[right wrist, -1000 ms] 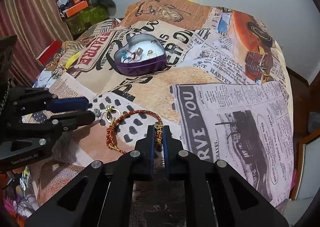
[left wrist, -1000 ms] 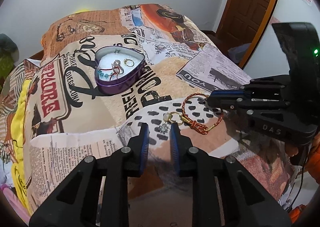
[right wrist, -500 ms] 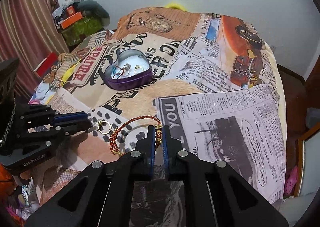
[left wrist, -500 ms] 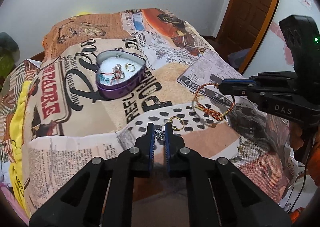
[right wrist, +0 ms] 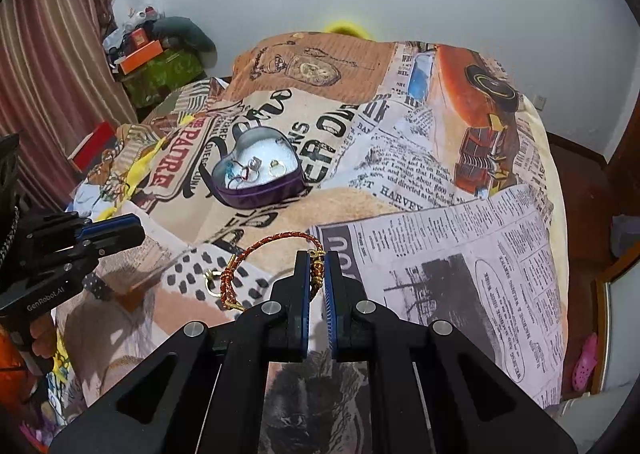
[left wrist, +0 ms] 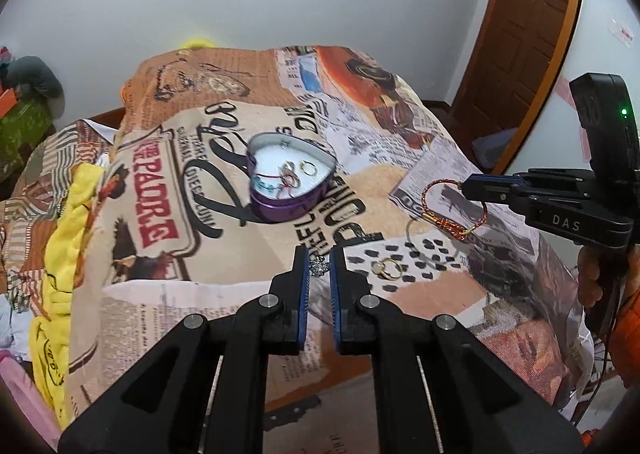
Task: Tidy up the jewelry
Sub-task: 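Carry the bracelet toward the tin with the right gripper while the left carries the charm over it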
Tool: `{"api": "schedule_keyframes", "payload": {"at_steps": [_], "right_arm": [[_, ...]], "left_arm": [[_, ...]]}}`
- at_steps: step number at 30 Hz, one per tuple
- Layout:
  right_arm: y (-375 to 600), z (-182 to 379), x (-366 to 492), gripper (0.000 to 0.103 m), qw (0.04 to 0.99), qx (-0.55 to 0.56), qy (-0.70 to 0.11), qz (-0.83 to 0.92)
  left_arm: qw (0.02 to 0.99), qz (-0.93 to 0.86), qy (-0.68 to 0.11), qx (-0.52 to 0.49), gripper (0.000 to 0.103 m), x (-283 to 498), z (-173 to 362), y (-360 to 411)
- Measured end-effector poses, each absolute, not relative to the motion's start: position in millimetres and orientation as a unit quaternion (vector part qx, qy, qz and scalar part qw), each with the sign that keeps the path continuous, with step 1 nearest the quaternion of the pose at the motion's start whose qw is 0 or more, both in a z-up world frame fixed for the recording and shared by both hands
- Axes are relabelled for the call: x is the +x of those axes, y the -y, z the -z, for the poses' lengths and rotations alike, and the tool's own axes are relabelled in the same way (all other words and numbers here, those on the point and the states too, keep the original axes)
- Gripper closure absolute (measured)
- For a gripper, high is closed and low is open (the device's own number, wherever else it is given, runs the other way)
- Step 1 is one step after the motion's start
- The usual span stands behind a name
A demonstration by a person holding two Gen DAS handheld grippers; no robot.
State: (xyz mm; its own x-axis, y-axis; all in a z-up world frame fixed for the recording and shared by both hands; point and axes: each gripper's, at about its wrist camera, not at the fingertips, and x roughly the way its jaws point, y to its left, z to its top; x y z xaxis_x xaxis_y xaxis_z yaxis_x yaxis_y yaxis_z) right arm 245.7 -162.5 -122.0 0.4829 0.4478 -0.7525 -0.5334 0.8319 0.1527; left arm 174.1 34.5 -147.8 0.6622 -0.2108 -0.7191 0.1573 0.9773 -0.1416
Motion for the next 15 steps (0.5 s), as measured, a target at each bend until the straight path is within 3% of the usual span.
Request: {"api": "schedule_keyframes", "payload": {"at_steps": [15], "right_arm": [[132.7,122.0,260.9,0.097,0.855,-0.050,-0.418,-0.302]], "left_arm": [[0.929,0.061,-0.361,-0.049,0.095,191.3,120.1,-75.2]]}}
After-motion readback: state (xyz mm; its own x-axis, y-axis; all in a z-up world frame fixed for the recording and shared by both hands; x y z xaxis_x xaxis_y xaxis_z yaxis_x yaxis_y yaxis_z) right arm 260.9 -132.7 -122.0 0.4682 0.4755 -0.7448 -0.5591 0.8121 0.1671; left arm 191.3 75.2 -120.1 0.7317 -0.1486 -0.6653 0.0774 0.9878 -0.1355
